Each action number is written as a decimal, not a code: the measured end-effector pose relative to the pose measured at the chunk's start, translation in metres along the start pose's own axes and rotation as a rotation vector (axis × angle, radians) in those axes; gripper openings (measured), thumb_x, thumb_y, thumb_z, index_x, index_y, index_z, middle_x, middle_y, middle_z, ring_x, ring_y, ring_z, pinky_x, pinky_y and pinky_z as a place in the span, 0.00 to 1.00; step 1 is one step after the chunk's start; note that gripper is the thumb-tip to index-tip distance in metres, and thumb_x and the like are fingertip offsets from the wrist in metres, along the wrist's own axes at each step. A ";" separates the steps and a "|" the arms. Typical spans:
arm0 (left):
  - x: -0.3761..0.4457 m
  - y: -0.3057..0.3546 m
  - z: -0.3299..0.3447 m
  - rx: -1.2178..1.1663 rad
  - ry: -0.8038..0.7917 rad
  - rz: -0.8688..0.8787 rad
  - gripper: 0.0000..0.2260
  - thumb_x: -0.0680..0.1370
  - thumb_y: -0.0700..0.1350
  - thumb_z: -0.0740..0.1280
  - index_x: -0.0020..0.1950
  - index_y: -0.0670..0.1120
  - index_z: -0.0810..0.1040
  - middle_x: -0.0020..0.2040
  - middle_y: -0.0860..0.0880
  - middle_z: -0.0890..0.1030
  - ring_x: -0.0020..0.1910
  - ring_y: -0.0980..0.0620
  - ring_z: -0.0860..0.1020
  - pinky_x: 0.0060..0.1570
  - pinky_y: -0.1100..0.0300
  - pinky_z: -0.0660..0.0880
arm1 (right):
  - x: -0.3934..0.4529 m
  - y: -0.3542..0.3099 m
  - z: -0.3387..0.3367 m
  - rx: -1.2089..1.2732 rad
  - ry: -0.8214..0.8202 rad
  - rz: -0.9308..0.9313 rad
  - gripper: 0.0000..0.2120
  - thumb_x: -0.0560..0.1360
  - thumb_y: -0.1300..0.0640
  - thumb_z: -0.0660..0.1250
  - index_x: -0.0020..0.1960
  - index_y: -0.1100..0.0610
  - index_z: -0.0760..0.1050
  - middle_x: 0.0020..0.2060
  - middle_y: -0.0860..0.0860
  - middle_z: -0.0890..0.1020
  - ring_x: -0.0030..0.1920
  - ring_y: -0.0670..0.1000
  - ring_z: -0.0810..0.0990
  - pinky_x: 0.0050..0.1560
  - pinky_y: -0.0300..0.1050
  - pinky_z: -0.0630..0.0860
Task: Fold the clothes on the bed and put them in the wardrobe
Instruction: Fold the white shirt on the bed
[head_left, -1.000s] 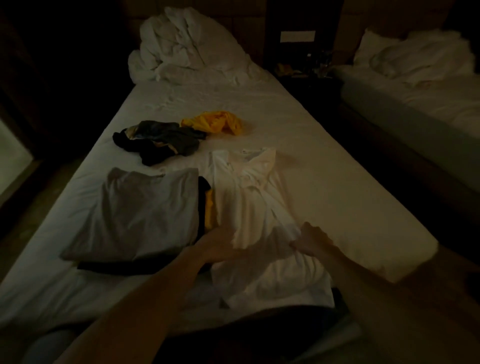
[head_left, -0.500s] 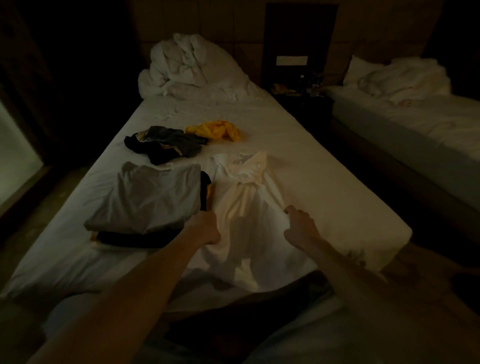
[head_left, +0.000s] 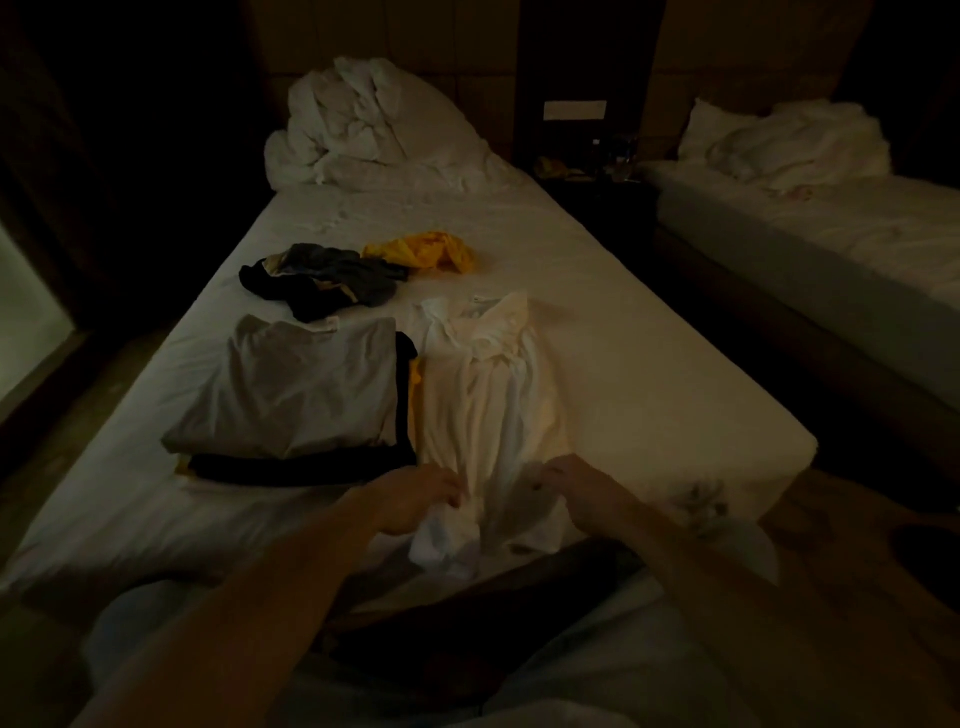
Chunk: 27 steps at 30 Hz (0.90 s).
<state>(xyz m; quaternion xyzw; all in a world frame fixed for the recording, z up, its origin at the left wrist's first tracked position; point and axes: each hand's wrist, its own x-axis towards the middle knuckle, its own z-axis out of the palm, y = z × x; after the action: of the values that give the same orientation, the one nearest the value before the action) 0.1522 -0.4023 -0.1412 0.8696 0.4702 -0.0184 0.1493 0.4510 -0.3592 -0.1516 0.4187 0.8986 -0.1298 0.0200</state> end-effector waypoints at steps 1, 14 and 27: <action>-0.002 -0.006 0.004 0.084 0.036 0.093 0.23 0.73 0.32 0.63 0.68 0.43 0.74 0.71 0.44 0.71 0.70 0.46 0.69 0.70 0.52 0.65 | -0.003 0.007 0.005 -0.124 -0.029 -0.087 0.33 0.70 0.72 0.61 0.72 0.53 0.67 0.72 0.52 0.67 0.72 0.54 0.65 0.67 0.50 0.68; 0.016 -0.011 0.047 0.226 0.223 0.064 0.17 0.67 0.42 0.73 0.56 0.48 0.80 0.53 0.50 0.80 0.54 0.49 0.77 0.50 0.53 0.79 | 0.026 0.004 0.044 -0.402 0.081 -0.160 0.31 0.59 0.57 0.79 0.57 0.52 0.68 0.55 0.54 0.73 0.48 0.57 0.79 0.41 0.49 0.80; 0.061 0.001 -0.068 -1.182 0.786 -0.504 0.09 0.82 0.42 0.59 0.60 0.50 0.73 0.53 0.51 0.78 0.52 0.50 0.78 0.54 0.52 0.74 | 0.062 0.002 -0.078 0.926 0.588 0.259 0.08 0.82 0.61 0.58 0.55 0.60 0.76 0.50 0.57 0.81 0.51 0.54 0.79 0.48 0.46 0.75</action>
<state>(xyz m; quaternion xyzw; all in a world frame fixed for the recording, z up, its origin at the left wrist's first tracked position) 0.1802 -0.3343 -0.0866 0.4533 0.6050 0.5151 0.4038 0.4173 -0.2922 -0.0859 0.5094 0.6567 -0.3849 -0.4015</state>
